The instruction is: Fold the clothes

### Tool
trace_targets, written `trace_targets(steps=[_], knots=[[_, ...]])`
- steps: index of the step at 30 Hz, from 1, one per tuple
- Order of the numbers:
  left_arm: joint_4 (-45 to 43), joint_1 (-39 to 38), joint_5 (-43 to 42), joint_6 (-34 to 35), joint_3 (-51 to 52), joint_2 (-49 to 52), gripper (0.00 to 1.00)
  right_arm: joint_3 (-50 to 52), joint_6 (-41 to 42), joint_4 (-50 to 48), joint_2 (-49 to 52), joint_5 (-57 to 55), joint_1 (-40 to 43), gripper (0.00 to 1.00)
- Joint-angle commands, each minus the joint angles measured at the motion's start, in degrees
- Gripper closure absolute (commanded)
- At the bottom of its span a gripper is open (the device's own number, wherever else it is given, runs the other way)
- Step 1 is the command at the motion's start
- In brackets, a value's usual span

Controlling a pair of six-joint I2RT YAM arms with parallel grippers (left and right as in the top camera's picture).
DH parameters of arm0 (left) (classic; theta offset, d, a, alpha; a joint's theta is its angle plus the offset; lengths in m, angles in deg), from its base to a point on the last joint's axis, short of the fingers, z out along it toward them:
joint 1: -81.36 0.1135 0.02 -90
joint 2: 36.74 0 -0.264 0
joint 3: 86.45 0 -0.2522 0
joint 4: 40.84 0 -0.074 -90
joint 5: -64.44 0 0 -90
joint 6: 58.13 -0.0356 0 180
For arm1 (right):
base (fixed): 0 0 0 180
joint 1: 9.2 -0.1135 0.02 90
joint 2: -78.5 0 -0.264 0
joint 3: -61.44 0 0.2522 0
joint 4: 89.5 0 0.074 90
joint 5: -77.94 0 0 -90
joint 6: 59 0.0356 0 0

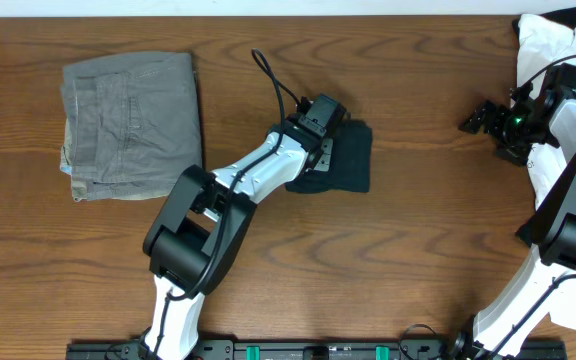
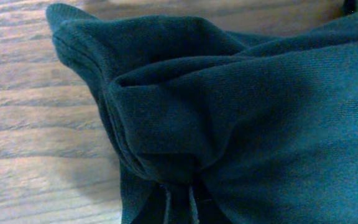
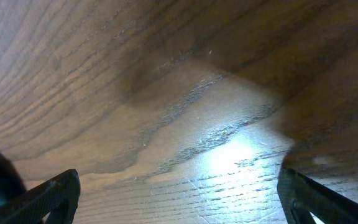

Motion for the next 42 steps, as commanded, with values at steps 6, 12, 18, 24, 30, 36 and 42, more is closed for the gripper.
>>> trace_targets(steps=[6,12,18,24,30,36,42], knots=[[1.5,1.7,0.6,-1.3,1.2,-4.3,0.37,-0.7,-0.2,0.1,0.0,0.0,0.1,0.01],[3.6,3.0,-1.0,-0.2,1.1,-11.5,0.33,-0.7,-0.2,0.1,0.0,0.0,0.1,0.01],[10.3,3.0,-9.1,8.0,1.1,-12.1,0.33,-0.7,-0.2,0.1,0.0,0.0,0.2,0.01],[13.7,2.9,-9.5,9.9,1.2,-9.3,0.33,-0.7,-0.2,0.1,0.0,0.0,0.1,0.01],[13.0,2.9,-12.0,10.6,1.2,-5.0,0.33,-0.7,-0.2,0.1,0.0,0.0,0.1,0.01],[15.1,2.8,-12.3,11.6,1.3,-4.0,0.33,-0.7,-0.2,0.1,0.0,0.0,0.1,0.01],[15.4,2.9,-13.8,11.6,0.9,-4.5,0.33,-0.7,-0.2,0.1,0.0,0.0,0.1,0.01]])
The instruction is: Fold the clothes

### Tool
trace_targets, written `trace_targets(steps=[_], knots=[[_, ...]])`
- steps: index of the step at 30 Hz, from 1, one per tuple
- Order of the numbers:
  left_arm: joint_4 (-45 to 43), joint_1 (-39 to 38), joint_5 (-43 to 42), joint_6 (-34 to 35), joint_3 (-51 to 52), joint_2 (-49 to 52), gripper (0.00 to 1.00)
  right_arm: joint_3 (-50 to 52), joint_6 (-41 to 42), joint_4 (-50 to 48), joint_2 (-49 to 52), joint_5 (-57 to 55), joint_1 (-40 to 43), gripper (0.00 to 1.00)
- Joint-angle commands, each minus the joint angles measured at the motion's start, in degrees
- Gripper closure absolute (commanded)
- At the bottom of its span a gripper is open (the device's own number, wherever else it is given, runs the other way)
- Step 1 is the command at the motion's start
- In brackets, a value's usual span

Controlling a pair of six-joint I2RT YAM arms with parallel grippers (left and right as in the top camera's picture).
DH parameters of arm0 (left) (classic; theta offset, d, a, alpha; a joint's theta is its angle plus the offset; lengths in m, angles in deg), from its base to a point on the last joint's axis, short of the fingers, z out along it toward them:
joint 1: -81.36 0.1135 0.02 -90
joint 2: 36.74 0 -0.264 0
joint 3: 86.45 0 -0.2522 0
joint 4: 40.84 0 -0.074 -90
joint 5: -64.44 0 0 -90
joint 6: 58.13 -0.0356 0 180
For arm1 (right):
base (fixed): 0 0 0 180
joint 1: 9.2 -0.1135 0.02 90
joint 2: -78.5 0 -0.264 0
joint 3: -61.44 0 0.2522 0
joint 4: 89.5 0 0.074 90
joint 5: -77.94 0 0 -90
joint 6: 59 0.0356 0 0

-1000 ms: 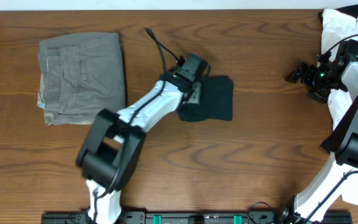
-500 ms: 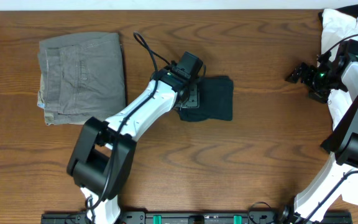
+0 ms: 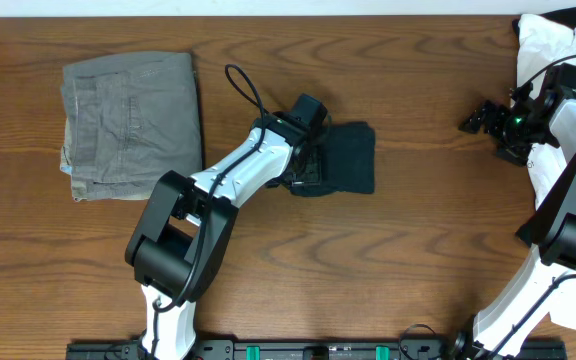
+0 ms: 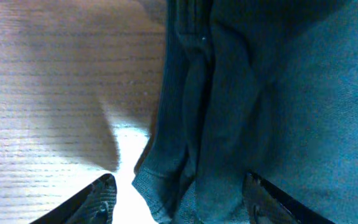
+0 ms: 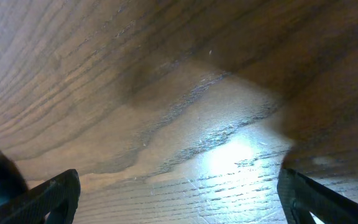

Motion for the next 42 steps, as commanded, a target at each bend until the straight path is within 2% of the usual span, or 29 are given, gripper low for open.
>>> trace_targets(steps=[1,6,16,32,35,37,40,42], knots=[[0.8,0.3,-1.1,0.5,-0.7,-0.8,0.33,-0.7,-0.2,0.1,0.0,0.0,0.1,0.01],[1.2,0.3,-1.0,0.5,-2.1,-3.8,0.28,-0.7,-0.2,0.1,0.0,0.0,0.1,0.01],[2.4,-1.2,-1.2,4.0,-1.8,-4.2,0.26,-0.7,-0.2,0.1,0.0,0.0,0.2,0.01],[1.2,-1.7,-0.6,5.2,-1.7,3.5,0.27,-0.7,-0.2,0.1,0.0,0.0,0.1,0.01],[1.2,-1.7,-0.6,5.2,-1.7,3.8,0.31,-0.7,-0.2,0.1,0.0,0.0,0.1,0.01],[1.2,-1.7,-0.6,5.2,-1.7,3.8,0.37,-0.7,-0.2,0.1,0.0,0.0,0.1,0.01],[1.4,-1.7,-0.6,5.2,-1.7,3.8,0.54,-0.7,-0.2,0.1,0.0,0.0,0.1,0.01],[1.4,-1.7,-0.6,5.1,-1.7,3.8,0.61,-0.7,-0.2,0.1,0.0,0.0,0.1,0.01]])
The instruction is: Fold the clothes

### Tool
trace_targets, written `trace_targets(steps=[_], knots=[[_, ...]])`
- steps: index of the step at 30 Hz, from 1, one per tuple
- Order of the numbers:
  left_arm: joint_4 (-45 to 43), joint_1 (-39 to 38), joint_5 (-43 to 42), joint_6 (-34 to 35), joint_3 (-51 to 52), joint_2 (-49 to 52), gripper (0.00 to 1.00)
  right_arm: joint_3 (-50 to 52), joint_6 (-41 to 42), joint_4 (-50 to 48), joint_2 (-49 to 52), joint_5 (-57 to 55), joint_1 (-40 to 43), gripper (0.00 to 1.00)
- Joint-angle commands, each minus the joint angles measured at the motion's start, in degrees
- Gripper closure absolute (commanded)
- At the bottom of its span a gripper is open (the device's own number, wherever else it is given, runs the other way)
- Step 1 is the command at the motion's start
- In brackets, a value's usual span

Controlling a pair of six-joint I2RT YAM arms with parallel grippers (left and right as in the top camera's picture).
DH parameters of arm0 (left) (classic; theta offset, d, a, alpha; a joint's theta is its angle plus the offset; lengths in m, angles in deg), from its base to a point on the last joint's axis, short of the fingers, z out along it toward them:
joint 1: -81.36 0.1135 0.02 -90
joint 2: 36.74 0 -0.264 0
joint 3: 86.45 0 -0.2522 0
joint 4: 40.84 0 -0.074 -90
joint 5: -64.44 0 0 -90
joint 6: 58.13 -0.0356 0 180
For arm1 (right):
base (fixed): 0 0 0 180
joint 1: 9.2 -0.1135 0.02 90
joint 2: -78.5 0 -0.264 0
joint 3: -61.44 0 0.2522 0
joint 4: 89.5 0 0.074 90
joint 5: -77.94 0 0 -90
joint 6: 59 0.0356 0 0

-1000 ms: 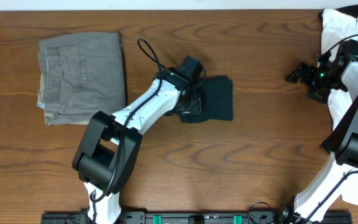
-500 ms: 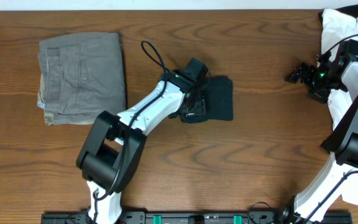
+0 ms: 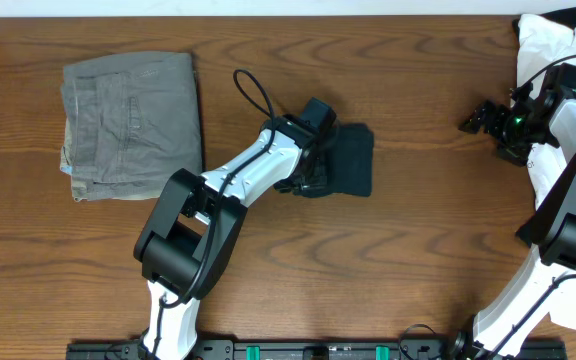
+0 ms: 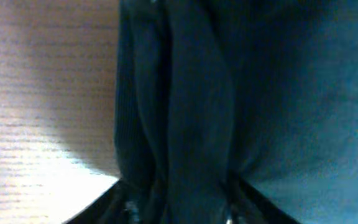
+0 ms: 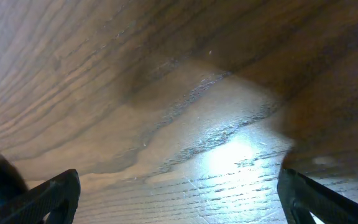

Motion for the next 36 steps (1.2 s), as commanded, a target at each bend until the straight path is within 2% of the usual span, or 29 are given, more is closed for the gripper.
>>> trace_targets(steps=[1,6,15,21,26,33,36], knots=[[0.7,0.0,1.4,0.2,-0.3,1.9,0.65,-0.7,-0.2,0.1,0.0,0.0,0.1,0.01],[0.4,0.2,1.4,-3.0,-0.3,1.9,0.94,-0.7,-0.2,0.1,0.0,0.0,0.2,0.01],[-0.4,2.2,3.4,-12.0,-1.9,1.3,0.94,-0.7,-0.2,0.1,0.0,0.0,0.1,0.01],[-0.6,4.8,8.8,-17.8,-4.0,-2.3,0.94,-0.7,-0.2,0.1,0.0,0.0,0.1,0.01],[-1.1,7.8,9.4,-22.4,-6.8,-5.1,0.94,-0.7,-0.2,0.1,0.0,0.0,0.1,0.01],[-5.1,13.9,9.4,-23.1,-9.2,-7.7,0.94,-0.7,-0.2,0.1,0.0,0.0,0.2,0.01],[-7.0,16.3,9.4,-25.8,-10.3,-8.0,0.94,-0.7,-0.2,0.1,0.0,0.0,0.1,0.01]])
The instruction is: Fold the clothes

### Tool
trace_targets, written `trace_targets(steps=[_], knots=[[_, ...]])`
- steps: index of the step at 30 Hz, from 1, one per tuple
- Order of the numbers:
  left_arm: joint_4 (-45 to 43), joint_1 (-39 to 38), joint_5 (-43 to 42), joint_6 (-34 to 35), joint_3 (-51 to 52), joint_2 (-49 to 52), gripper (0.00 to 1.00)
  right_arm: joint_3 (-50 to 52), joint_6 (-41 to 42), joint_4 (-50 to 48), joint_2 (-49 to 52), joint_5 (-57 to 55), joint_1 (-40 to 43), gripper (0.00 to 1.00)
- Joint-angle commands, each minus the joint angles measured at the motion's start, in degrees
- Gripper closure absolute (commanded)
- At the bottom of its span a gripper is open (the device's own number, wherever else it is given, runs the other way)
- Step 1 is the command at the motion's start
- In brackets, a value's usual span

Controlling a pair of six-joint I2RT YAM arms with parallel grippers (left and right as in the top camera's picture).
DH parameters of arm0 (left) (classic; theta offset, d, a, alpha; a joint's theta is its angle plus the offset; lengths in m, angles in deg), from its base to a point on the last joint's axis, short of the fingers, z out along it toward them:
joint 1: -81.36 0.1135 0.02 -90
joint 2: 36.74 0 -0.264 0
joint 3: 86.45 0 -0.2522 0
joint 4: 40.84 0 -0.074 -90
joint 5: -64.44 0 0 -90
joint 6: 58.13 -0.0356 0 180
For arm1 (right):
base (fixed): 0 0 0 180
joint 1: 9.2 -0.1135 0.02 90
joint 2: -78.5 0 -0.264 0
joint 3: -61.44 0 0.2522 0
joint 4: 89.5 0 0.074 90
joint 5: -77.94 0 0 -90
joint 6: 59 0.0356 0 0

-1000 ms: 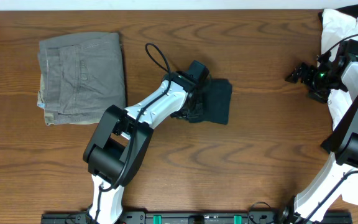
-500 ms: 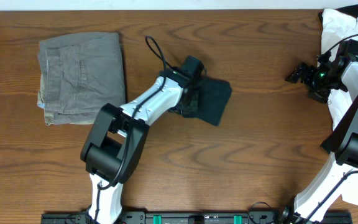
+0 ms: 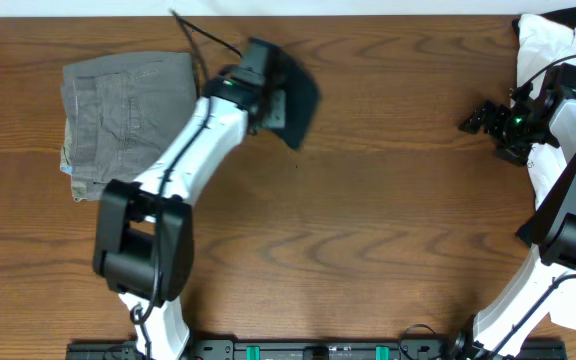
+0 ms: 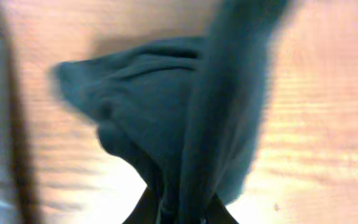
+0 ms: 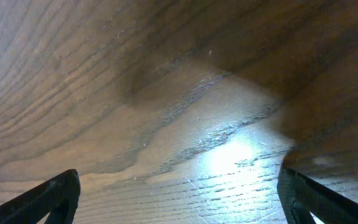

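Observation:
A folded dark teal garment (image 3: 296, 103) hangs from my left gripper (image 3: 268, 105), which is shut on it, lifted above the table just right of the folded grey trousers (image 3: 133, 125). In the left wrist view the dark garment (image 4: 166, 118) droops from the pinched jaws of the gripper (image 4: 180, 214), blurred, with the grey trousers at the left edge. My right gripper (image 3: 478, 118) rests at the far right of the table, open, its fingers (image 5: 48, 199) wide apart over bare wood.
A heap of white clothes (image 3: 558, 50) with some black fabric lies at the back right corner, behind the right arm. The wooden table (image 3: 368, 230) stretches between the two arms.
My left gripper has moved from the table's middle to the back left, carrying the dark garment up off the wood beside the grey trousers. The right arm stayed where it was.
The left gripper was first at the dark garment's left edge in the middle of the table. Then it stood open over that edge, then it closed on the folded layers. Now it holds the garment aloft near the grey trousers. The right gripper has stayed open and still.

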Motion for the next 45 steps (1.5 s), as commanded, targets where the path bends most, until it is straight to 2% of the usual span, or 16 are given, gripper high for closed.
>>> trace_targets(steps=[1,12,20,24,33,39,45], knots=[[-1.3,2.8,1.4,-4.4,-2.4,-1.6,0.94,-0.7,-0.2,0.1,0.0,0.0,0.1,0.01],[-3.7,11.3,1.4,-12.5,-9.1,-2.4,0.94,-0.7,-0.2,0.1,0.0,0.0,0.1,0.01],[-3.8,19.0,1.4,-12.8,-13.7,-2.7,0.94,-0.7,-0.2,0.1,0.0,0.0,0.2,0.01],[-3.5,23.1,1.3,-11.0,-13.7,-2.6,0.94,-0.7,-0.2,0.1,0.0,0.0,0.1,0.01],[-3.1,30.7,0.0,2.3,-12.6,-2.6,0.94,-0.7,-0.2,0.1,0.0,0.0,0.1,0.01],[-3.1,34.0,-6.8,3.0,-9.5,-2.5,0.94,-0.7,-0.2,0.1,0.0,0.0,0.1,0.01],[-0.4,35.6,-8.3,5.6,-7.2,-2.5,0.94,-0.7,-0.2,0.1,0.0,0.0,0.1,0.01]])
